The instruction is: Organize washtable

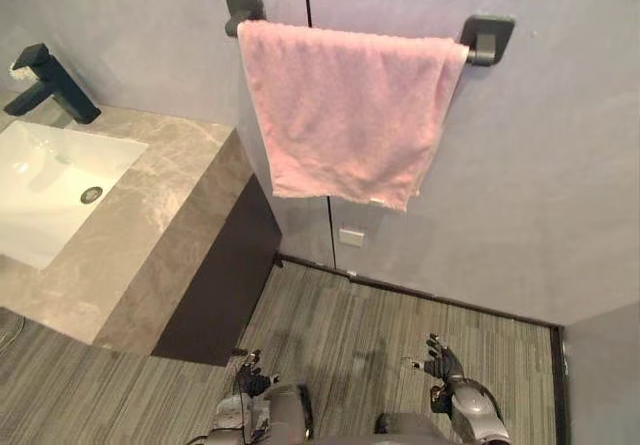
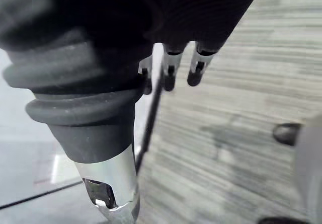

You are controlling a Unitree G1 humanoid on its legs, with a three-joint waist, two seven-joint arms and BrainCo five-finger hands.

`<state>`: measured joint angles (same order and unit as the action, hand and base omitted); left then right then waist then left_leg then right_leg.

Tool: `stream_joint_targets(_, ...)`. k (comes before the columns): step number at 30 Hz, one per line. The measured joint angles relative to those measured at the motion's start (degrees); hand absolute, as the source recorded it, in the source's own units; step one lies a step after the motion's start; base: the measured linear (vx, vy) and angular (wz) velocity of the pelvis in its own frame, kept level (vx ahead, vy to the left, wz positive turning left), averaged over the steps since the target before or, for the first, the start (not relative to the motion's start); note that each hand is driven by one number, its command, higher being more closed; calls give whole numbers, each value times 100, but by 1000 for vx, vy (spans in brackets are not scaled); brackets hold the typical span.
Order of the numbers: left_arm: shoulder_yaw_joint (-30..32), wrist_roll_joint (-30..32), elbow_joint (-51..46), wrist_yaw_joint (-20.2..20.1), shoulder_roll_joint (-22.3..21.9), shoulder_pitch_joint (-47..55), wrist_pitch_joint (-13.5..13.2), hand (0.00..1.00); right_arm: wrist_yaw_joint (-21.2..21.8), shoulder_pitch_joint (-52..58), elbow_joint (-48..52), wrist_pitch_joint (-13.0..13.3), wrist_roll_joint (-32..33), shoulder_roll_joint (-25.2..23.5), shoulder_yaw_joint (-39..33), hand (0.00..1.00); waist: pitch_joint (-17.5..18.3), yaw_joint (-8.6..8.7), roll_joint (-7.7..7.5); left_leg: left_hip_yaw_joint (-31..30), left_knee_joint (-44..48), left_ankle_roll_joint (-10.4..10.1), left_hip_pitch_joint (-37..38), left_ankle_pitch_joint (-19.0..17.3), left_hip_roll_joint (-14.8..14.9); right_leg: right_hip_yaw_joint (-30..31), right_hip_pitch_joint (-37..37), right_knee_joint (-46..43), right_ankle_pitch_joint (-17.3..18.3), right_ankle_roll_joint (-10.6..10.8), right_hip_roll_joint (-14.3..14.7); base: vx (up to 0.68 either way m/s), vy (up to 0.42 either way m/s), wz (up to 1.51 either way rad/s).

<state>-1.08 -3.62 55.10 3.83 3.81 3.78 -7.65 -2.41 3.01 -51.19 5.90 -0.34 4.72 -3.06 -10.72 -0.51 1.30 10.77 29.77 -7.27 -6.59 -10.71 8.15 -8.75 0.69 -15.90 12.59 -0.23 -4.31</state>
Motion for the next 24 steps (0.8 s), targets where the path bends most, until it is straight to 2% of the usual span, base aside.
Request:
stream_joint_targets(1,-2,50,23,-1,-50,-18,3,0,5,85,-34,-16,-1,-2,-86,0,55,30,104,43,-264,-64,149,-51,22,-87,74,-22,-51,42,4,-143,126,49)
stream_joint_targets(3,-103,223,11,-4,-55,-25,12,0,14,111,-148,-47,-2,-68,-218,0,89,180,49,88,-958,-20,202,66,-130,-286,116,213,-272,150,5,-172,87,63)
stream_joint_targets(4,-129,233,11,-6,-36,-14,28,0,14,114,-149,-57,-2,-86,-230,0,109,185,48,65,-1288,74,286,133,-179,-340,104,354,-376,154,-3,-189,101,51)
stream_joint_targets(5,-177,328,15,-7,-20,3,71,0,15,108,-150,-56,-1,-141,-314,0,116,205,45,26,-1994,253,519,387,-298,-395,77,556,-548,178,-57,-149,103,29)
stream_joint_targets(6,-184,364,31,-8,-21,14,92,0,14,97,-152,-57,-1,-177,-360,0,126,213,24,13,-2342,276,641,615,-374,-411,74,630,-616,184,-85,-236,91,32)
stream_joint_targets(7,-236,435,76,-5,-20,58,97,0,18,91,-148,-52,-3,-191,-394,0,149,243,52,-13,-3150,329,939,1084,-502,-425,70,756,-695,226,-110,-204,49,20)
stream_joint_targets(9,-283,448,169,-7,-12,102,96,0,10,75,-157,-51,-4,-182,-388,0,194,278,128,-23,-3568,356,1062,1325,-533,-462,141,787,-707,245,-103,-235,28,11)
stream_joint_targets(12,-272,443,185,-4,-5,148,88,0,6,83,-200,-54,-15,-181,-338,0,224,274,138,-69,-3570,358,1021,1340,-532,-449,152,722,-707,268,-101,-199,2,2)
stream_joint_targets(14,-270,444,290,-12,17,138,88,0,8,99,-202,-54,-22,-154,-265,0,245,311,97,-244,-3570,376,975,1330,-613,-462,195,561,-634,372,-151,-97,3,22)
stream_joint_targets(15,-270,442,301,-11,19,128,92,0,12,134,-193,-53,-11,-104,-269,0,297,324,117,-467,-3570,433,885,1367,-624,-131,350,309,-422,501,-46,-53,-24,41)
stream_joint_targets(17,-265,451,372,-13,32,98,96,0,8,113,-196,-48,-2,-114,-271,0,296,368,74,-710,-3570,479,801,1425,-688,138,358,287,-335,460,53,2,-40,65)
stream_joint_targets(20,-42,452,393,-9,-31,102,95,0,17,114,-346,-61,0,-101,-276,0,368,269,62,-1017,-3569,479,607,1440,-781,-126,306,403,-318,431,12,49,3,79)
stream_joint_targets(23,110,438,280,-3,-40,148,101,0,-6,48,-398,-81,48,-119,-273,0,389,253,31,-1280,-3530,502,268,1785,-898,-706,356,267,-326,303,-165,100,12,127)
stream_joint_targets(24,165,427,19,3,-56,170,102,0,-33,12,-393,-105,78,-166,-274,0,356,280,-34,-998,-3428,649,29,2163,-1081,-1090,450,-56,-226,161,-376,74,16,155)
